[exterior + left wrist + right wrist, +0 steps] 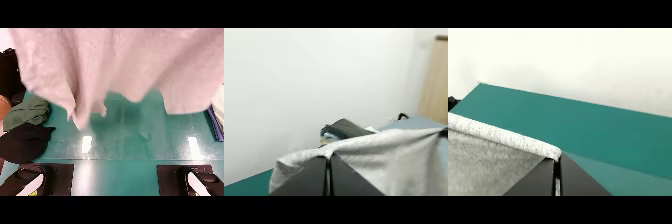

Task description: Fold the shirts.

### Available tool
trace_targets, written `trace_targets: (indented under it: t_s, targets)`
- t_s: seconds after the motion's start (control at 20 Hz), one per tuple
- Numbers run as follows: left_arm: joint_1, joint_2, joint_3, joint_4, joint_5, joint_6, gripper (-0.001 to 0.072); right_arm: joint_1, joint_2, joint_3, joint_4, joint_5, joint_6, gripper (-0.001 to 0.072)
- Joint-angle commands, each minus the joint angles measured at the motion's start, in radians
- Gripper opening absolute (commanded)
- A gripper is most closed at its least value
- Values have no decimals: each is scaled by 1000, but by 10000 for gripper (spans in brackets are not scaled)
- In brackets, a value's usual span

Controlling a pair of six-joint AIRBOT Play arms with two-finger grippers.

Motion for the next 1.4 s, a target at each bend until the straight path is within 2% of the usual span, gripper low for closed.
trace_targets:
  t_s: [0.0, 0.15, 0.3, 0.45, 0.7, 0.9, 1.1, 1.15, 1.2, 1.25, 1.3, 1.35]
  targets:
    - [1, -14, -71, 208, -16, -43, 20, 0, -100, 140, -29, 162, 47, 14]
    - [1, -91, -216, 396, -93, -107, 20, 0, -270, 153, -22, 358, 101, 14]
    - [1, -234, -333, 429, -183, -106, 20, 0, -428, 39, -23, 425, 103, 14]
    - [1, -406, -438, 423, -174, -105, 21, 0, -568, -109, -24, 311, 96, 14]
    - [1, -663, -459, 385, -11, -103, 21, 26, -740, -190, -23, 56, 93, 14]
    - [1, -759, -459, 285, 171, -103, 21, 75, -826, -190, -24, -92, 93, 15]
    - [1, -792, -460, 277, 199, -103, 23, 109, -871, -190, -24, -153, 93, 15]
    - [1, -792, -460, 277, 198, -103, 85, 109, -872, -190, -24, -160, 93, 15]
    - [1, -792, -460, 277, 195, -105, 295, 108, -872, -190, -23, -170, 94, 15]
    - [1, -792, -460, 277, 186, -104, 402, 107, -871, -190, -23, -172, 94, 16]
    - [1, -792, -460, 276, 174, -105, 408, 103, -871, -190, -23, -166, 94, 21]
    - [1, -792, -460, 275, 153, -105, 407, 100, -871, -190, -23, -157, 94, 131]
